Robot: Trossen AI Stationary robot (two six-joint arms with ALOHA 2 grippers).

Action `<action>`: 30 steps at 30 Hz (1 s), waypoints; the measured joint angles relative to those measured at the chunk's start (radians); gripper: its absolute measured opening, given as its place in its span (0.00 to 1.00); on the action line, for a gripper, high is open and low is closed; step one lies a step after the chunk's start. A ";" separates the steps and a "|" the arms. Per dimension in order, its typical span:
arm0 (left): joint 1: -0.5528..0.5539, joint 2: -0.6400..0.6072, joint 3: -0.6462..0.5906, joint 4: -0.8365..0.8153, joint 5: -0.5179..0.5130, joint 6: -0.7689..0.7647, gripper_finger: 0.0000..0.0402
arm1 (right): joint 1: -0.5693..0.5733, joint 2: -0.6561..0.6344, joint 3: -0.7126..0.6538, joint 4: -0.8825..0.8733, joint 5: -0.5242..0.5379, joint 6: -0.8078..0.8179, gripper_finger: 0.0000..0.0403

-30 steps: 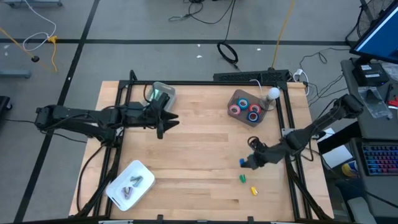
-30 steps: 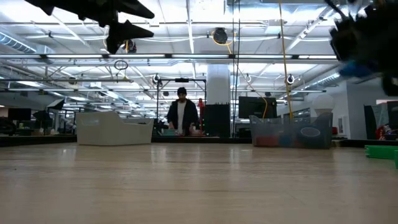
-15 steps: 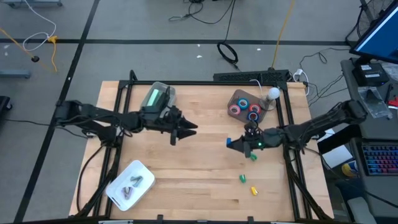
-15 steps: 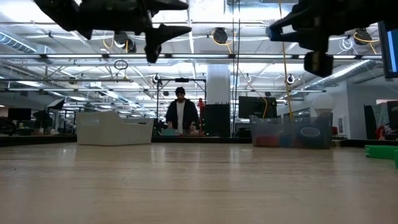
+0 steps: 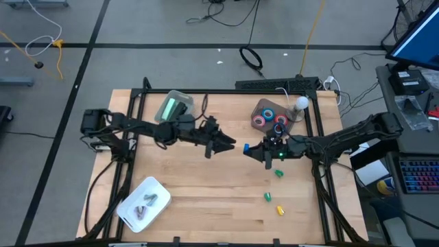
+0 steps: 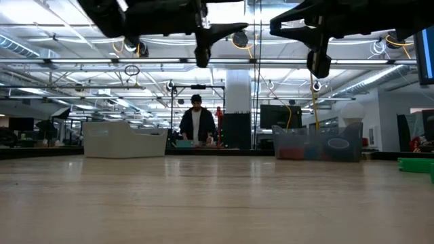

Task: Pick and place Stapler, Stapler remover, tape
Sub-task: Put the small blue stapler into the gray bin

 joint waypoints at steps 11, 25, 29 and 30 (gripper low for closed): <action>0.012 0.122 0.191 -0.177 0.082 0.040 0.50 | -0.009 0.003 0.000 0.012 -0.019 -0.025 0.13; 0.004 0.128 0.218 -0.190 0.079 0.068 0.50 | -0.036 0.003 0.000 0.043 -0.021 -0.025 0.13; 0.006 0.127 0.218 -0.190 0.074 0.070 0.50 | -0.042 0.003 0.000 0.058 -0.019 -0.025 0.13; 0.008 0.127 0.218 -0.188 0.074 0.070 0.50 | -0.042 0.003 0.000 0.063 -0.018 -0.025 0.13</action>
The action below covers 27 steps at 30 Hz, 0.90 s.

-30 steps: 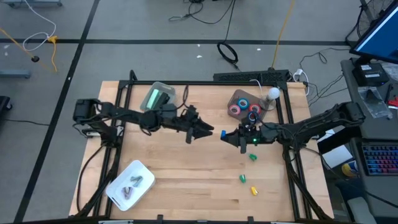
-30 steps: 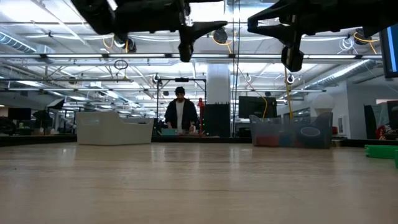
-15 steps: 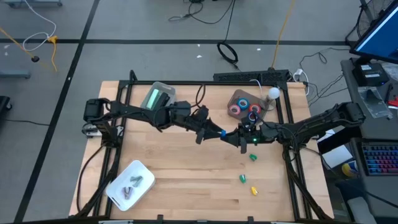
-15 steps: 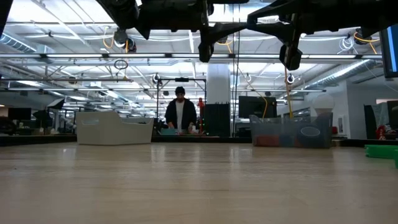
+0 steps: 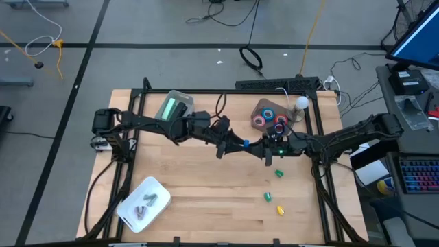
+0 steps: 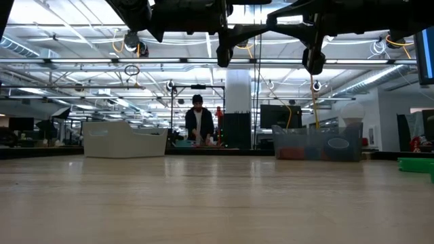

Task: Pick and place Stapler, Stapler remover, tape
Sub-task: Put the small blue stapler into the gray bin

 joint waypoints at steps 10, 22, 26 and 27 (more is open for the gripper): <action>0.009 0.000 0.000 0.000 -0.004 -0.006 0.50 | -0.013 0.043 0.025 0.014 0.002 0.002 0.13; 0.037 0.000 0.000 -0.032 0.033 -0.030 0.50 | -0.027 0.072 0.056 0.009 -0.023 -0.010 0.13; 0.040 0.000 0.000 -0.024 0.039 -0.033 0.43 | -0.027 0.072 0.056 0.008 -0.021 -0.007 0.13; 0.041 0.000 0.000 -0.022 0.039 -0.031 0.40 | -0.027 0.072 0.056 0.008 -0.021 -0.007 0.13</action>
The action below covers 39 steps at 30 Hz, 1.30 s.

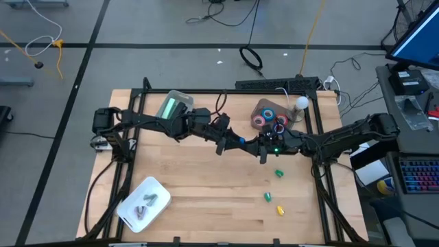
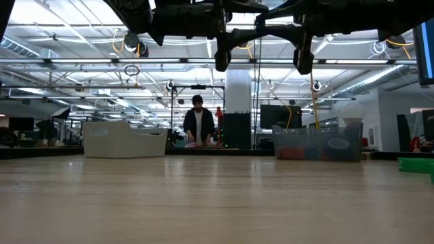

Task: Pick and place Stapler, Stapler remover, tape
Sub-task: Put the small blue stapler into the gray bin

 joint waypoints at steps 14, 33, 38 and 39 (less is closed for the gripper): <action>0.022 0.000 -0.001 0.026 0.035 -0.023 0.38 | 0.000 -0.002 0.000 -0.005 0.003 0.016 0.13; 0.024 0.000 0.005 0.117 0.012 -0.057 0.43 | 0.001 0.000 -0.001 -0.047 -0.006 0.028 0.13; 0.026 0.000 0.005 0.067 0.037 -0.048 0.43 | 0.001 0.000 -0.001 -0.037 -0.006 0.025 0.13; 0.026 0.000 0.005 0.045 0.039 -0.042 0.43 | 0.001 0.000 -0.001 -0.036 -0.006 0.025 0.13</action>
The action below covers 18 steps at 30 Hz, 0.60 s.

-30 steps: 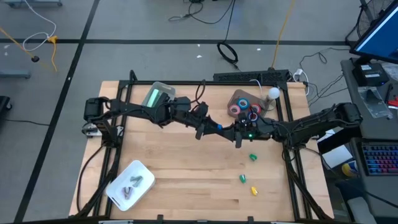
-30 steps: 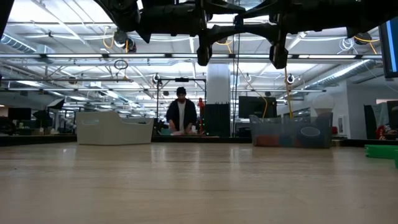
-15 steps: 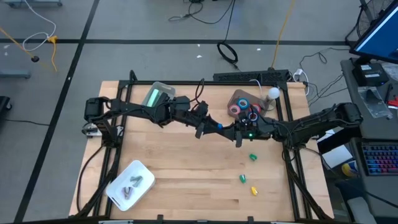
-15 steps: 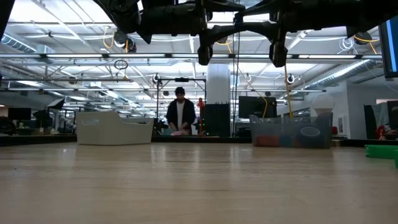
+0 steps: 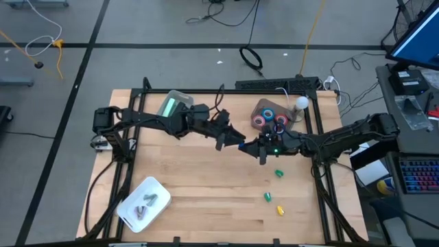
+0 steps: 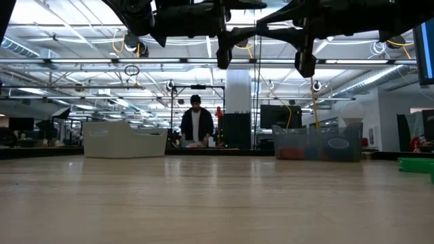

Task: Pick and place Stapler, Stapler remover, tape
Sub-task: Put the small blue stapler into the gray bin

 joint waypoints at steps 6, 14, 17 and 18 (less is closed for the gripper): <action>0.015 0.000 -0.001 -0.067 0.023 0.010 0.43 | 0.001 0.000 0.000 0.004 0.000 0.008 0.13; 0.009 0.000 -0.001 -0.023 0.040 -0.005 0.44 | -0.006 0.000 0.000 0.003 0.000 0.009 0.13; 0.005 0.000 -0.001 -0.034 0.039 -0.005 0.44 | -0.011 0.000 0.000 0.002 0.001 0.009 0.13; 0.005 0.000 -0.001 -0.033 0.038 -0.005 0.44 | -0.014 0.000 0.001 0.004 0.000 0.009 0.13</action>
